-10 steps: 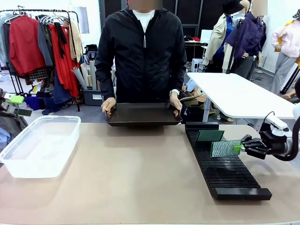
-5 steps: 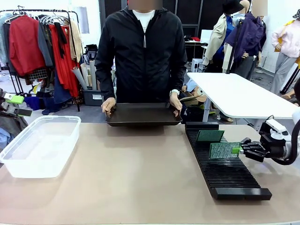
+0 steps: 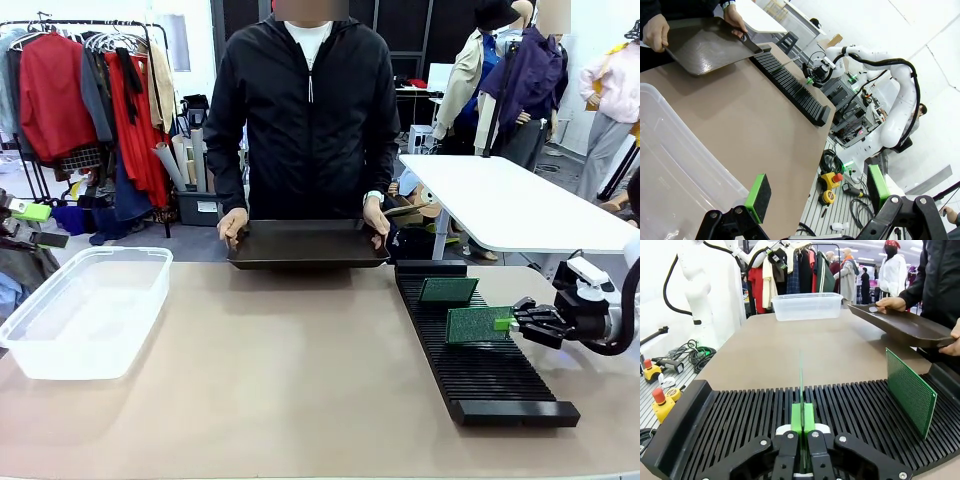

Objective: Sort PCBs into racks and boxes based on the side picked up.
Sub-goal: If the short side of the Blank PCB is picked up, insert it into the PCB Rack ; if the long side is picked up, place it in the Organizing box.

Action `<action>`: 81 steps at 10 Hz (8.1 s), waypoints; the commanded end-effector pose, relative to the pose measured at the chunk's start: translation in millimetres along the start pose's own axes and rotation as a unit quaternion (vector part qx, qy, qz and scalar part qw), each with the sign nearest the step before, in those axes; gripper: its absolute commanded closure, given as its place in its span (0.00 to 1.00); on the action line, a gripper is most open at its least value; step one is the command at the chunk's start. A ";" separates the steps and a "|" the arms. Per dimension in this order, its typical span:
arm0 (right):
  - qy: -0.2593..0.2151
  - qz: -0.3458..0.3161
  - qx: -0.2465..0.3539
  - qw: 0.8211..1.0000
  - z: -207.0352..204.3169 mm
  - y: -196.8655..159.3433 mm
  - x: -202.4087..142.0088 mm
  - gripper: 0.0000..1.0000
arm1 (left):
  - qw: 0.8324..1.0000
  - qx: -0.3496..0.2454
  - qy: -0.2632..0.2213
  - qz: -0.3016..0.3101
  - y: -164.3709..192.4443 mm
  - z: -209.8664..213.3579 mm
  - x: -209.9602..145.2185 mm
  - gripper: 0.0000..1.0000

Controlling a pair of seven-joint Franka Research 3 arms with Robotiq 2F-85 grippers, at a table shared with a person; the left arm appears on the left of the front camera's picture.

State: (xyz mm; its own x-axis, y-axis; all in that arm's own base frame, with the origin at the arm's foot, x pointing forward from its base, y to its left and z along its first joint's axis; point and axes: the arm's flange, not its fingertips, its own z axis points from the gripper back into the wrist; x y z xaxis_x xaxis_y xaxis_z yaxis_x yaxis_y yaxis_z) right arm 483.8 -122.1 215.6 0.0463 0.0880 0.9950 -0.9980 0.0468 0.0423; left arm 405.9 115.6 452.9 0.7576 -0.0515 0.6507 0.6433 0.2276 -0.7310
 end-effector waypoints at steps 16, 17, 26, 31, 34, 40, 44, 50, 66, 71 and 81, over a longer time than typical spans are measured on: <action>0.024 -0.027 -0.022 0.999 -15.8 -7.0 -3.5 1.00 | 1.000 -0.001 -0.001 -0.002 -1.4 0.4 0.9 0.00; 0.026 -0.026 -0.022 0.999 -16.6 -8.5 -2.7 1.00 | 1.000 -0.001 -0.001 -0.002 -1.4 0.4 0.9 0.00; 0.045 -0.039 -0.033 0.998 -12.6 -21.8 -5.8 0.88 | 1.000 -0.001 -0.001 -0.002 -1.4 0.4 0.9 0.00; 0.040 -0.034 -0.052 0.997 -6.9 -26.2 3.9 0.22 | 1.000 -0.001 -0.001 -0.002 -1.4 0.4 0.9 0.00; 0.043 -0.046 -0.060 0.996 -0.3 -28.9 10.3 0.00 | 1.000 -0.001 -0.001 -0.002 -1.4 0.4 0.9 0.00; 0.037 -0.047 -0.053 0.997 4.8 -25.7 5.7 0.00 | 1.000 -0.001 -0.001 -0.002 -1.4 0.4 0.9 0.00; 0.037 -0.047 -0.053 0.997 4.8 -25.7 5.7 0.00 | 1.000 -0.001 -0.001 -0.002 -1.4 0.4 0.9 0.00; 0.037 -0.047 -0.053 0.997 4.8 -25.7 5.7 0.00 | 1.000 -0.001 -0.001 -0.002 -1.4 0.4 0.9 0.00; 0.043 -0.158 -0.042 0.986 -8.1 78.9 167.4 0.00 | 1.000 -0.001 -0.001 -0.002 -1.4 0.4 0.9 0.00; -0.001 -0.438 -0.099 0.894 -13.0 130.7 203.5 0.00 | 1.000 -0.001 -0.001 -0.002 -1.4 0.4 0.9 0.00; 0.008 -0.461 -0.095 0.882 -7.6 129.9 200.9 0.00 | 1.000 -0.001 -0.001 -0.002 -1.4 0.4 0.9 0.00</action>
State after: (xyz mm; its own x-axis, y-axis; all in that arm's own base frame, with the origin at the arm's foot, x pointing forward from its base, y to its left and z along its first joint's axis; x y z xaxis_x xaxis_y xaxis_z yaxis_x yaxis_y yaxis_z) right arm 364.1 -89.6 421.5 0.8470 -0.0690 0.5272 -0.4924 0.2722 0.8267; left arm 406.0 115.7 452.9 0.7576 -0.0516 0.6507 0.6434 0.2276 -0.7309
